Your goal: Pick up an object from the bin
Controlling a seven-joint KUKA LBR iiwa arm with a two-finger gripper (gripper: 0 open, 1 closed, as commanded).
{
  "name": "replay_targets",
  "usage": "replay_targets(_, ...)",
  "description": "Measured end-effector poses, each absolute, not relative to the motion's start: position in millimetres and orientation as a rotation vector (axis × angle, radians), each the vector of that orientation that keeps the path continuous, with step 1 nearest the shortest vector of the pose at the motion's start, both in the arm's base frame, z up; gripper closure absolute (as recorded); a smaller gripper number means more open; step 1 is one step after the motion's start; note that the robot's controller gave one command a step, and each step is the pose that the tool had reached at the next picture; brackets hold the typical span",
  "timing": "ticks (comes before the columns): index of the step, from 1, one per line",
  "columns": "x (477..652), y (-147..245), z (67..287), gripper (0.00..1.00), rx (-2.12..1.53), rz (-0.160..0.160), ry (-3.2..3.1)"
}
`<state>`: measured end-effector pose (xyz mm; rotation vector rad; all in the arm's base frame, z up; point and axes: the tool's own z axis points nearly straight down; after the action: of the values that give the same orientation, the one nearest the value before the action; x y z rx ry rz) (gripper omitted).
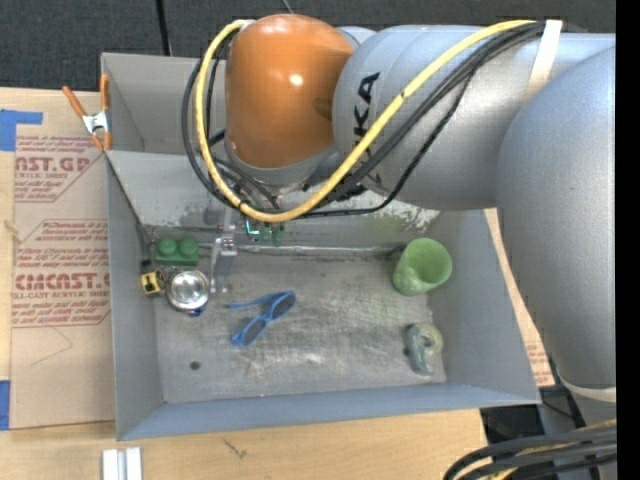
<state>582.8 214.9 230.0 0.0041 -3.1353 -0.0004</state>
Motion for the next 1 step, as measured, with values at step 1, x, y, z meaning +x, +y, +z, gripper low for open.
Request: replay_targets(1, 583.3, 165.0, 88.5, 0.0, 0.364, 0.001, -3.115)
